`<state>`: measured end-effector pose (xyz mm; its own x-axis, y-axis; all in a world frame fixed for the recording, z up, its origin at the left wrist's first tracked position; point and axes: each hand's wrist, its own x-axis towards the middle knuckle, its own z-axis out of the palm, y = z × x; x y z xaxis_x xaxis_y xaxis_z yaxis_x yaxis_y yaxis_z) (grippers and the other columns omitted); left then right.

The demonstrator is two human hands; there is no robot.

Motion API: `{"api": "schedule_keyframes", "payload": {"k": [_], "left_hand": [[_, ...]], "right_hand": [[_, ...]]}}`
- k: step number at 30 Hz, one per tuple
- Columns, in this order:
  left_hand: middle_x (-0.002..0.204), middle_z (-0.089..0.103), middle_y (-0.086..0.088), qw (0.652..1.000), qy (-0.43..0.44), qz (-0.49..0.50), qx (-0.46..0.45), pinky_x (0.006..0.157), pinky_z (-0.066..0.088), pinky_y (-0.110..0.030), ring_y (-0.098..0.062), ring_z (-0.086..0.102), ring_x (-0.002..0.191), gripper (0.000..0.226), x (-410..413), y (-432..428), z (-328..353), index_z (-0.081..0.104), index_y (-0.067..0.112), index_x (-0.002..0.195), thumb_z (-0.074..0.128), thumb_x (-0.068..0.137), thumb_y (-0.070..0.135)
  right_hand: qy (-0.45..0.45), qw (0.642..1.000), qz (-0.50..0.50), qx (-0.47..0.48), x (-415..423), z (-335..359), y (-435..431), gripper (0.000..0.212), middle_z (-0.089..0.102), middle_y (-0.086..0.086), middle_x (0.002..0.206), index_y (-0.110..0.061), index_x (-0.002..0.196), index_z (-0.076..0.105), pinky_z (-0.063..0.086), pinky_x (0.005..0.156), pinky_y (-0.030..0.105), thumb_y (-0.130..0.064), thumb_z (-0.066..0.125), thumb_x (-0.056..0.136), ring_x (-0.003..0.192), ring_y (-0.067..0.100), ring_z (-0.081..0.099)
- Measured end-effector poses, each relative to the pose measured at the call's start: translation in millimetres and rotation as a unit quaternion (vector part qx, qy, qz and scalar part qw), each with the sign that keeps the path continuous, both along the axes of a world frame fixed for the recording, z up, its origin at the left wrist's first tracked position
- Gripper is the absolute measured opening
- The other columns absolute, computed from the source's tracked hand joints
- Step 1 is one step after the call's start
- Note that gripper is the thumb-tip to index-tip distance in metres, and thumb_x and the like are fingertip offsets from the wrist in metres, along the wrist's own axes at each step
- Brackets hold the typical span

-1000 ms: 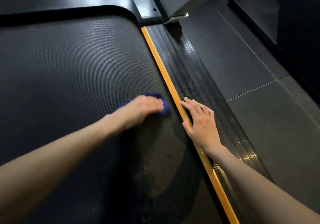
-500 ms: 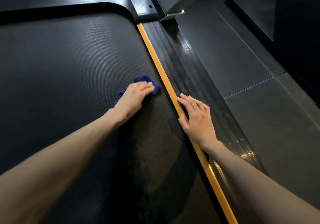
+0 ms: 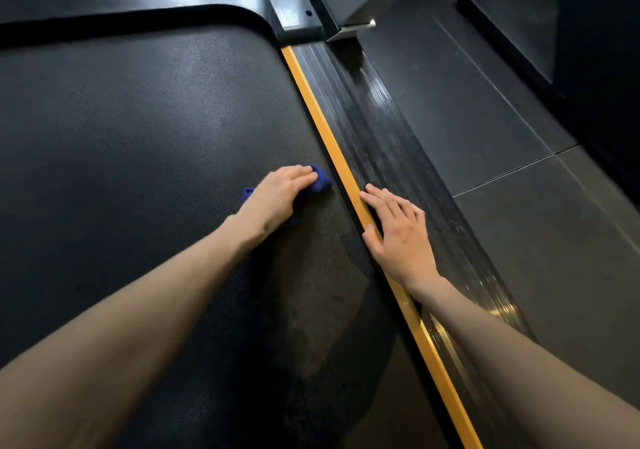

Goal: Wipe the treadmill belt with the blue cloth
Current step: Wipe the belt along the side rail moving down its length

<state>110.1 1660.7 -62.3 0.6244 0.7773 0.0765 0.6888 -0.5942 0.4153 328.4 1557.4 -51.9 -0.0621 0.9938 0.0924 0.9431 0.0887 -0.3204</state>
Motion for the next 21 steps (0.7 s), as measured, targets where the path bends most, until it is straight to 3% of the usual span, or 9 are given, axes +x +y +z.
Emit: {"api": "schedule_keyframes", "payload": {"k": [4, 9, 11, 13, 16, 18, 21], "left_hand": [[0.131, 0.054, -0.016, 0.987, 0.001, -0.161, -0.004, 0.11, 0.027, -0.04, -0.029, 0.049, 0.125, 0.04, 7.3, -47.8, -0.6, 0.059, 0.004, 0.122, 0.055, 0.083, -0.003], [0.14, 0.047, -0.008, 0.981, 0.007, -0.191, -0.043, 0.1, 0.031, -0.025, -0.023, 0.046, 0.126, 0.048, 5.8, -78.4, -0.7, 0.051, 0.011, 0.132, 0.033, 0.088, 0.015], [0.133, 0.053, -0.011, 0.973, 0.003, -0.227, -0.042, 0.098, 0.029, -0.022, -0.026, 0.052, 0.119, 0.042, 5.3, -84.5, 0.1, 0.055, 0.006, 0.128, 0.041, 0.088, 0.01], [0.133, 0.053, -0.013, 0.959, 0.009, -0.281, -0.034, 0.101, 0.036, -0.03, -0.027, 0.052, 0.118, 0.039, 6.7, -90.7, 5.5, 0.053, 0.004, 0.129, 0.05, 0.091, 0.011], [0.147, 0.037, -0.007, 0.929, 0.09, -0.352, -0.07, 0.109, 0.027, -0.034, -0.022, 0.034, 0.133, 0.054, 5.9, -78.7, 17.4, 0.039, 0.013, 0.141, 0.053, 0.092, 0.032], [0.153, 0.025, -0.001, 0.915, 0.126, -0.379, -0.048, 0.113, 0.017, -0.033, -0.017, 0.02, 0.141, 0.063, 1.1, -68.8, 16.9, 0.029, 0.019, 0.146, 0.051, 0.091, 0.042], [0.156, 0.012, 0.004, 0.931, 0.129, -0.341, 0.004, 0.118, 0.004, -0.033, -0.013, 0.003, 0.144, 0.066, -7.6, -71.4, -2.7, 0.018, 0.023, 0.148, 0.039, 0.093, 0.052]], "right_hand": [[-0.011, 1.0, 0.001, 0.003, 0.4, -0.4, -0.2, 0.05, 0.037, -0.009, 0.147, -0.027, 0.139, 0.04, 0.012, 0.108, 0.028, -0.033, 0.042, 0.09, 0.134, 0.01, 0.03], [-0.016, 1.0, 0.004, 0.008, 0.5, -1.5, 0.1, 0.05, 0.037, -0.008, 0.147, -0.026, 0.139, 0.04, 0.014, 0.108, 0.029, -0.031, 0.044, 0.089, 0.134, 0.009, 0.029], [-0.022, 1.0, 0.006, 0.006, 1.2, -1.8, 0.4, 0.05, 0.035, -0.008, 0.148, -0.027, 0.14, 0.038, 0.013, 0.108, 0.028, -0.031, 0.044, 0.09, 0.135, 0.008, 0.026], [-0.029, 1.0, 0.01, -0.002, 2.2, -2.9, 0.4, 0.052, 0.032, -0.008, 0.149, -0.027, 0.141, 0.035, 0.014, 0.109, 0.03, -0.032, 0.042, 0.09, 0.136, 0.009, 0.024], [-0.053, 0.998, 0.015, -0.007, 1.4, -5.6, 0.2, 0.053, 0.029, -0.006, 0.15, -0.026, 0.142, 0.032, 0.016, 0.11, 0.035, -0.032, 0.039, 0.09, 0.138, 0.011, 0.022], [-0.063, 0.998, 0.016, -0.008, 1.1, -6.8, 0.6, 0.053, 0.029, -0.006, 0.151, -0.025, 0.142, 0.031, 0.016, 0.11, 0.036, -0.031, 0.038, 0.09, 0.139, 0.013, 0.022], [-0.067, 0.998, 0.016, -0.011, 1.9, -7.2, 0.2, 0.053, 0.028, -0.005, 0.151, -0.024, 0.142, 0.032, 0.016, 0.111, 0.036, -0.031, 0.038, 0.09, 0.139, 0.013, 0.022]]}}
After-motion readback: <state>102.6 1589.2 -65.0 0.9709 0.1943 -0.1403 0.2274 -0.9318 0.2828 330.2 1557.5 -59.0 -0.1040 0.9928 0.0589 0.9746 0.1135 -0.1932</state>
